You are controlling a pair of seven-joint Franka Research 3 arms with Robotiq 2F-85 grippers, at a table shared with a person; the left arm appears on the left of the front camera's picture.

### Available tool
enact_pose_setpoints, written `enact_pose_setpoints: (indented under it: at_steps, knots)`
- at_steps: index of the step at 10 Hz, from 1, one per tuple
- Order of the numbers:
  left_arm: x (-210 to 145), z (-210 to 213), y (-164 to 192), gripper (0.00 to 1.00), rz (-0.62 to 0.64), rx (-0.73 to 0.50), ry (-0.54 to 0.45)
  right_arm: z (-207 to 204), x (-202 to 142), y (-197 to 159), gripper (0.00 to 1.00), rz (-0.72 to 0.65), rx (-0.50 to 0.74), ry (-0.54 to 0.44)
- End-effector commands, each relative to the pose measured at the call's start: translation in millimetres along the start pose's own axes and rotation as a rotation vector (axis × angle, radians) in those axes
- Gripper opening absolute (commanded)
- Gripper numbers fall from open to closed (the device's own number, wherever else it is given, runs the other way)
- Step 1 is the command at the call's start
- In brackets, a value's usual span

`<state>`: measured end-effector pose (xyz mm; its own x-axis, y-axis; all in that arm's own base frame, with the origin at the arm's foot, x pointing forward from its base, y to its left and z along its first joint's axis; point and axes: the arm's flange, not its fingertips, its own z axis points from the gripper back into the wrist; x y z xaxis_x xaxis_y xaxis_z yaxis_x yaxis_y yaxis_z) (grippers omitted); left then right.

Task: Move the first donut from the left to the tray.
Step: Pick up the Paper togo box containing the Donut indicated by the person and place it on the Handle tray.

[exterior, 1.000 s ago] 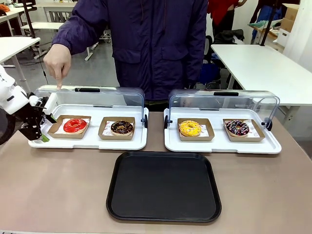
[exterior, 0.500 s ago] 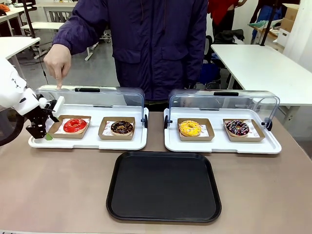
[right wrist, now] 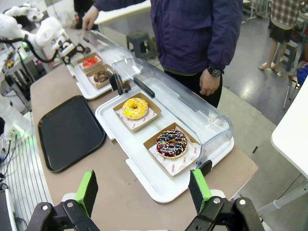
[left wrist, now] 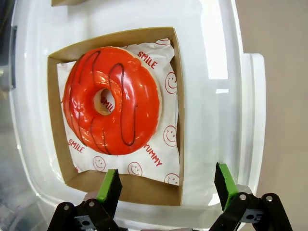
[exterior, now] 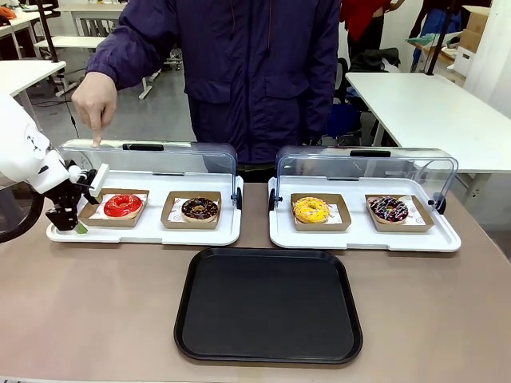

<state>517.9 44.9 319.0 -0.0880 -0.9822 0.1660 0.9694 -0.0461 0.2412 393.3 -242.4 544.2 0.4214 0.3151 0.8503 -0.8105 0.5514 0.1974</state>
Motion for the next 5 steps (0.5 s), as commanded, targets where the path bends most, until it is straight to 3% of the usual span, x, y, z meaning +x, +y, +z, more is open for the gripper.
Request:
enact_pose_setpoints:
  at_steps: [1, 4, 5]
  knots:
    - [0.5, -4.8, 3.5, 1.0, -0.002, -0.002, 0.034, 0.5, 1.7, -0.6, 1.0, 0.022, 0.004, -0.022]
    - [2.3, -11.5, 6.0, 1.0, -0.013, -0.015, 0.049, 0.5, 1.7, -0.6, 1.0, 0.022, 0.004, -0.022]
    - [2.7, -11.0, 5.1, 0.58, -0.011, -0.018, 0.058, 0.5, 1.7, -0.6, 1.0, 0.022, 0.004, -0.022]
